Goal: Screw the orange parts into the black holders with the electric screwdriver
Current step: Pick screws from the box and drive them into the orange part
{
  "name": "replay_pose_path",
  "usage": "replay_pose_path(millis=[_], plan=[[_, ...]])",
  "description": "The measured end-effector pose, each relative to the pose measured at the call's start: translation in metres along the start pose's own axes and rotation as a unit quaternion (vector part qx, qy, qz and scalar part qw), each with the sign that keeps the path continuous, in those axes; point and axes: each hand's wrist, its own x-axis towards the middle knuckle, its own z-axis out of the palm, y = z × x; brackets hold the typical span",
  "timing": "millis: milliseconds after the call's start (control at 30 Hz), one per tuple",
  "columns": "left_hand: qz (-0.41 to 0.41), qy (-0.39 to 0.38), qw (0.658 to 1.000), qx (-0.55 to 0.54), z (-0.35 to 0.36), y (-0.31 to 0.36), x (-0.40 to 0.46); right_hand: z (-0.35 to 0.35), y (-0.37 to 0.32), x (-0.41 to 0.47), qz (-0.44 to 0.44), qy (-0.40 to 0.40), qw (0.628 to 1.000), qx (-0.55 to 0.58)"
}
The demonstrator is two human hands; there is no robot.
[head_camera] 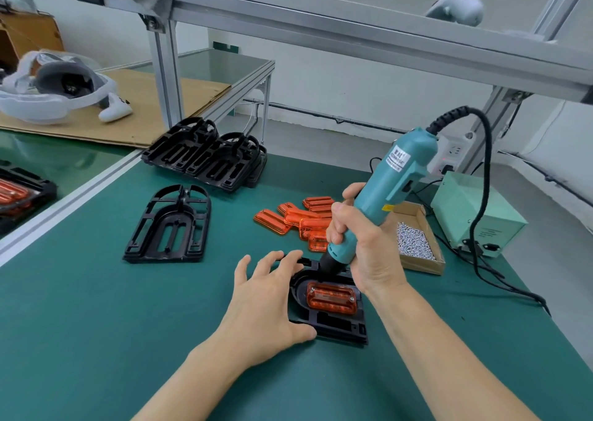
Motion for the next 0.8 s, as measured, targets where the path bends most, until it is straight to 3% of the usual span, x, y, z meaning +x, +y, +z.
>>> replay_pose_path(millis=[333,800], plan=[[0.004,0.010,1.000,-0.005,0.002,-0.001,0.001,0.003,0.004,0.010,0.022,-0.121,0.992,-0.026],[0.007,0.022,0.999,-0.030,0.003,-0.002,0.000,-0.006,0.005,0.007,0.009,-0.129,0.991,-0.032]])
